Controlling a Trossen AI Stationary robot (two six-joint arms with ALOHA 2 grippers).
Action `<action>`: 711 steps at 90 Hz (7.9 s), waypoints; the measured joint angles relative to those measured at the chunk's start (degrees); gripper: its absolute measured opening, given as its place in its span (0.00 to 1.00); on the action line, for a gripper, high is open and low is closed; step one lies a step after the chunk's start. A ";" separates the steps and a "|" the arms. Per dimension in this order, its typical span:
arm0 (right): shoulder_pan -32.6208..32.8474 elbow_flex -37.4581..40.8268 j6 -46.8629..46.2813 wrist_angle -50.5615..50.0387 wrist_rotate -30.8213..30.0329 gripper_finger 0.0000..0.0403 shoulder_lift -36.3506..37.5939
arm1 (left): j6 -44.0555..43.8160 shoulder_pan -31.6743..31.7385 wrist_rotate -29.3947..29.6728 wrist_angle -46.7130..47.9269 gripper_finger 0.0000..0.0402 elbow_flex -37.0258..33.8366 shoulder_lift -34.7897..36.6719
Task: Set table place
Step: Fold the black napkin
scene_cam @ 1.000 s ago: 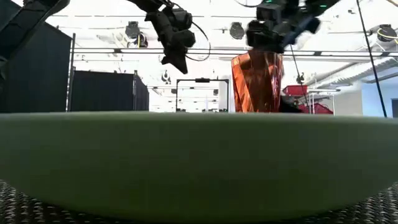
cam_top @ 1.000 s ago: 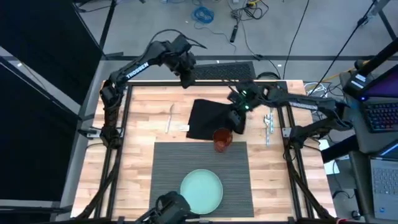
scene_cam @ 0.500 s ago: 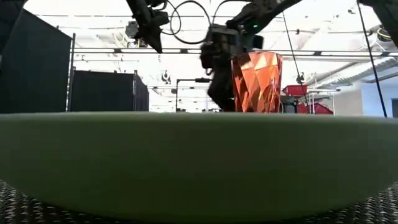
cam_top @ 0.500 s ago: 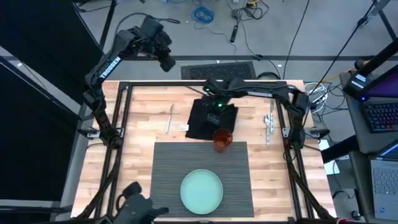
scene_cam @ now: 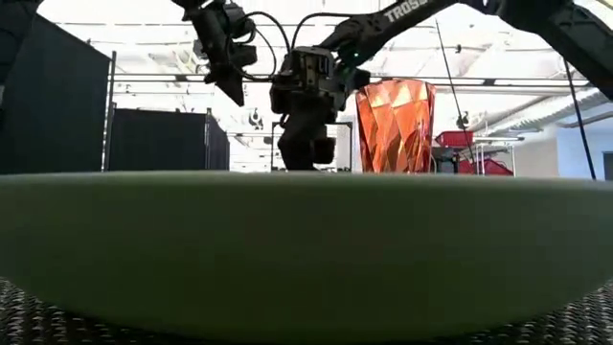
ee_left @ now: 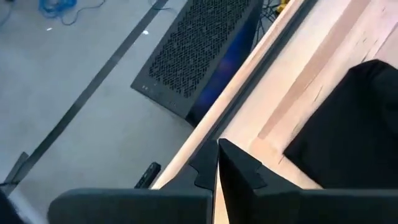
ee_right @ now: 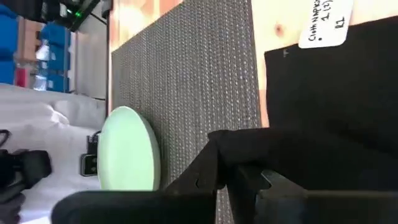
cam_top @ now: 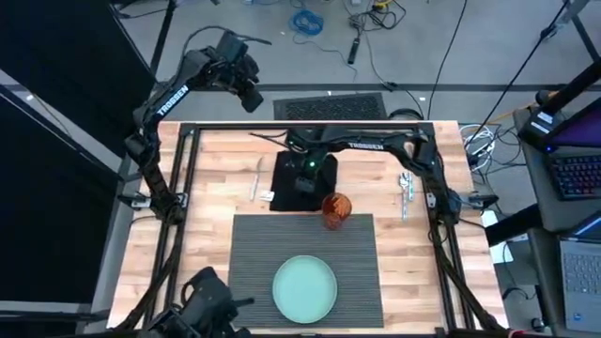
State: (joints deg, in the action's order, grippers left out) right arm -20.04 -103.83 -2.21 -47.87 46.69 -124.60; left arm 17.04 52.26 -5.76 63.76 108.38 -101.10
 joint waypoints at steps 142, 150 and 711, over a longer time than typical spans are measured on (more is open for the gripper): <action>-4.72 -2.48 -19.53 -19.27 -25.92 0.52 0.46 | 5.66 0.97 -4.96 -1.79 0.00 -0.07 0.02; -3.97 -0.73 -21.60 -18.08 -26.21 0.52 0.46 | 5.99 0.97 -4.97 -1.86 0.00 -0.07 0.02; -17.80 10.73 -3.09 4.11 -33.34 0.00 1.71 | -37.66 -43.96 -1.16 -39.45 0.00 -53.69 -2.65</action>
State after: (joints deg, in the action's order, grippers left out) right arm -37.83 -93.10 -5.30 -43.76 13.34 -122.89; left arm -20.62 8.30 -6.92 24.32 54.70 -103.74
